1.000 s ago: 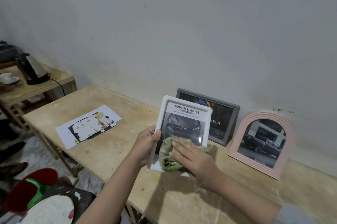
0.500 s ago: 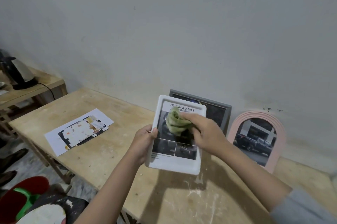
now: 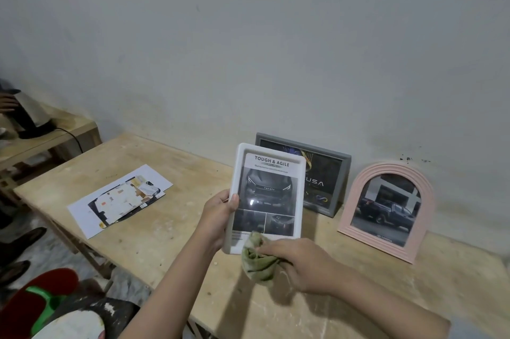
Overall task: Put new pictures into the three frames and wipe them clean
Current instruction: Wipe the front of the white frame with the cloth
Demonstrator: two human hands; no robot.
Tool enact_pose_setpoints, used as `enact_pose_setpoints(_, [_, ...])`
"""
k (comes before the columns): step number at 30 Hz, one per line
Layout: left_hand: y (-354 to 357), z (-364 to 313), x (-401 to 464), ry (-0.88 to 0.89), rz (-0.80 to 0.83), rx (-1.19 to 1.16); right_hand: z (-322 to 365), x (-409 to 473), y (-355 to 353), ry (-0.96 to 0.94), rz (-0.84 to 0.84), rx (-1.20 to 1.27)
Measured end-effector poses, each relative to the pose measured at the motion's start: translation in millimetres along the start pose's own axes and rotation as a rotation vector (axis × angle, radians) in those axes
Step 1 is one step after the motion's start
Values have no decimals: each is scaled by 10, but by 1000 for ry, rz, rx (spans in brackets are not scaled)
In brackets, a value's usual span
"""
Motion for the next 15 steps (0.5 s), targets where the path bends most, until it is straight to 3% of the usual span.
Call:
enact_pose_setpoints(2, [21, 7, -20, -14, 33, 6, 9, 83, -222, 117, 4, 152])
enact_pose_setpoints(4, [66, -7, -66, -16, 68, 32, -3, 243, -489, 177, -197, 196])
enact_pose_setpoints(7, [150, -33, -116, 16, 135, 104, -159, 480, -692, 71, -525, -83])
enact_pose_setpoints(11, [230, -69, -198, 9, 254, 40, -243, 671, -600, -40, -517, -475])
enact_pose_setpoints(15, [171, -57, -201, -41, 252, -83, -115, 552, -324, -114, -488, -446])
Point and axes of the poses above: each hand's wrist, its own x-axis towards the middle knuckle, its own y-axis out of the palm, z = x × y, the point moved 1 cm from there along x, towards the middle knuckle, and after that the axes turned 12 degrees about -z, right-handed, at the moved point
